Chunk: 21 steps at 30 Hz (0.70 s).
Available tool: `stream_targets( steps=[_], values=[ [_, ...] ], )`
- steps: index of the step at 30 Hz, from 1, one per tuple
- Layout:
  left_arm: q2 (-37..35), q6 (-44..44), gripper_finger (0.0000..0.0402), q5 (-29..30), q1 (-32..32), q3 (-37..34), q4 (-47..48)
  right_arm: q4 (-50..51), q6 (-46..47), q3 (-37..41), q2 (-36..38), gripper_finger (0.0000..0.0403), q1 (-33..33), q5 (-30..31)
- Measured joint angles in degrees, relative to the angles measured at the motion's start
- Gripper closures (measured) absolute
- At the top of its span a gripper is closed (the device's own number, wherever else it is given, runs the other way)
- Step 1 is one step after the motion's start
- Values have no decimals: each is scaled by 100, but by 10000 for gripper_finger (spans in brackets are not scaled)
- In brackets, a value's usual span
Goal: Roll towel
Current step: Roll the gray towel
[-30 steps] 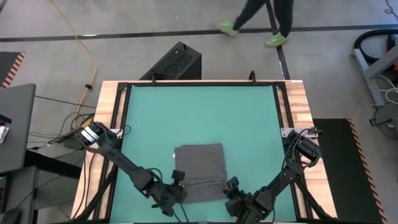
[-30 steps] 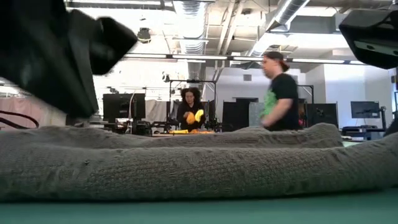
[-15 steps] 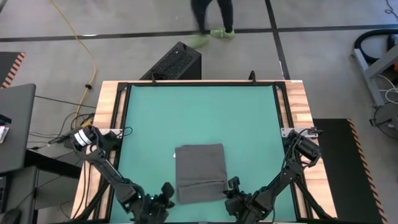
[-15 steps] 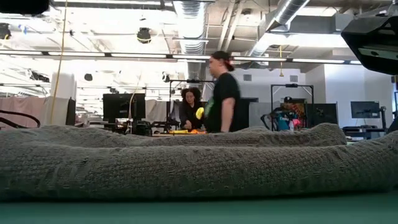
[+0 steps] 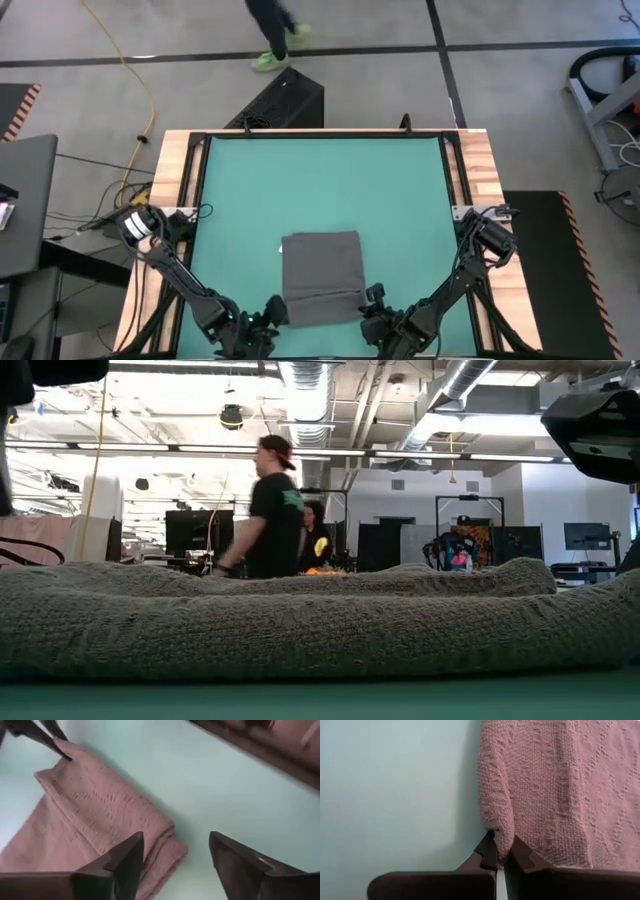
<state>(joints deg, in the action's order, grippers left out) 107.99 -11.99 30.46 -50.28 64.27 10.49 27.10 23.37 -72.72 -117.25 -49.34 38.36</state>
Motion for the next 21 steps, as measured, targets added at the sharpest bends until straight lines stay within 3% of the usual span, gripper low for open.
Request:
stream_targets(
  steps=[3, 9, 21],
  values=[
    [179, -441, 171, 256, -20, 2, -17, -1, 19, -1, 0, 379, 0, -14],
    [466, -560, 168, 1377, -6, 2, -119, 3, 21, -1, 0, 379, 0, -29],
    [796, -229, 180, 1237, 144, 29, -342, -8, 53, 0, 0, 379, 2, -56]
  ],
)
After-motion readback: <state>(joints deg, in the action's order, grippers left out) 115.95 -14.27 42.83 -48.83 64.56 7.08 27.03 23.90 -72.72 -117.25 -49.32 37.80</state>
